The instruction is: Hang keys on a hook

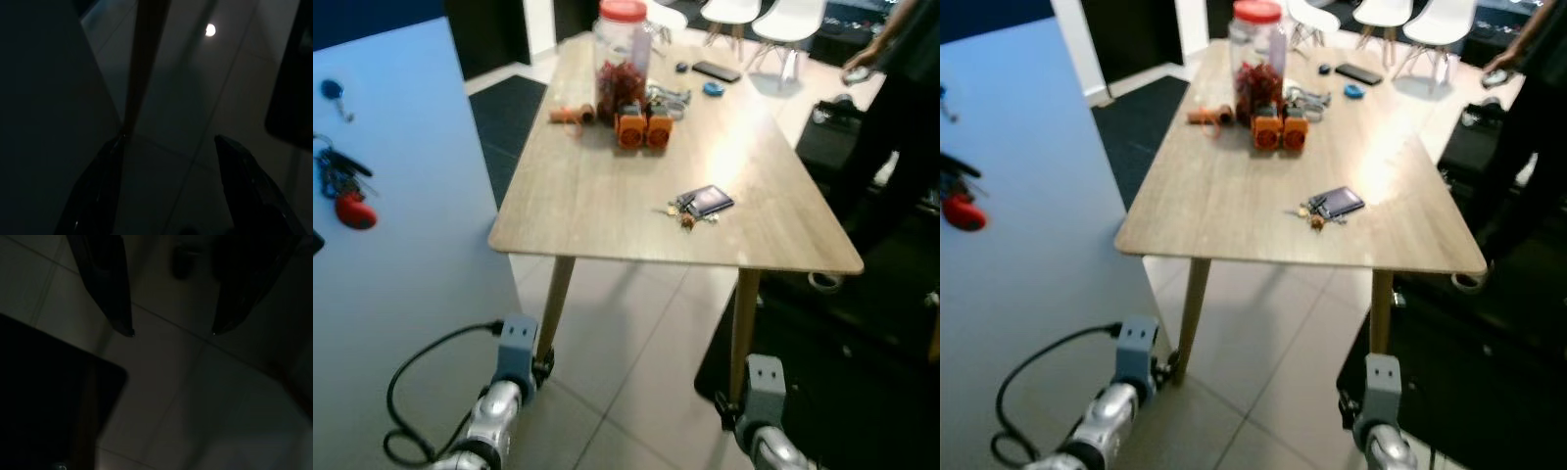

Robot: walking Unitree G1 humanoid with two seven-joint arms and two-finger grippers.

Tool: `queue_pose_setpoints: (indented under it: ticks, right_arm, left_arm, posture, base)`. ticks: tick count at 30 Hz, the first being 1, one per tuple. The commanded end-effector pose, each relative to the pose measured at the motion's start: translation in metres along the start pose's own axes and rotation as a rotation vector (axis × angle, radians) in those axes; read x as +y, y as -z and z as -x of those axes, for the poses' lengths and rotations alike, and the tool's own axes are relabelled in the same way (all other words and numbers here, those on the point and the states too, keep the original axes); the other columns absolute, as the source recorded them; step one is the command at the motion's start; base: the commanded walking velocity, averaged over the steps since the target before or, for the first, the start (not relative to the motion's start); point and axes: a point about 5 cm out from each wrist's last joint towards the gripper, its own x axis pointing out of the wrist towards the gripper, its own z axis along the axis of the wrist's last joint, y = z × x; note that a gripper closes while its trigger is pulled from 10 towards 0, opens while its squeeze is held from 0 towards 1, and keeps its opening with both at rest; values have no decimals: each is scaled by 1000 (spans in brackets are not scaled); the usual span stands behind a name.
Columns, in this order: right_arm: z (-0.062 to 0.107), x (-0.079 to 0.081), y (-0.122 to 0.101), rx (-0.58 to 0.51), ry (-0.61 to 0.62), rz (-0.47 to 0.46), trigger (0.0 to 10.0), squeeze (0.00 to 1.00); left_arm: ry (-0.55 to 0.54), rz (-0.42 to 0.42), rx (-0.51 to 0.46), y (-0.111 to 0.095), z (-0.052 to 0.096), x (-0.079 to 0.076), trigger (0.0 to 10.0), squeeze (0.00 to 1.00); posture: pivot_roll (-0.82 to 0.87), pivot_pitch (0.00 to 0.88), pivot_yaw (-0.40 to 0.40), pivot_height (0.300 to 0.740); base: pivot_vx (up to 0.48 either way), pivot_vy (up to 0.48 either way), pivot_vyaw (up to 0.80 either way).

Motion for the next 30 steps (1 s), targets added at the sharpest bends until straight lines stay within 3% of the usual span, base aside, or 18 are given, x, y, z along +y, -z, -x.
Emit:
queue_pose_setpoints:
  ticks: [1, 9, 14, 30]
  right_arm:
    - [4, -9, 8, 29, 28, -1, 10000, 0]
    - [5, -9, 10, 35, 30, 0, 10000, 0]
    - [5, -10, 11, 38, 33, 0, 10000, 0]
    - [5, -11, 11, 39, 42, -8, 10000, 0]
  left_arm:
    - [14, -7, 3, -1, -1, -4, 10000, 0]
    - [29, -28, 7, -2, -2, -8, 10000, 0]
    - [60, -74, 10, -3, -3, -12, 10000, 0]
    - [48, -72, 6, -7, -5, -10, 10000, 0]
  posture:
    - [43, 12, -29, 740]
    - [43, 15, -28, 740]
    - [45, 15, -27, 740]
    - [51, 9, -18, 740]
  base:
    - [0, -480, 0]
    - [0, -421, 0]
    - [0, 0, 0]
    - [0, 0, 0]
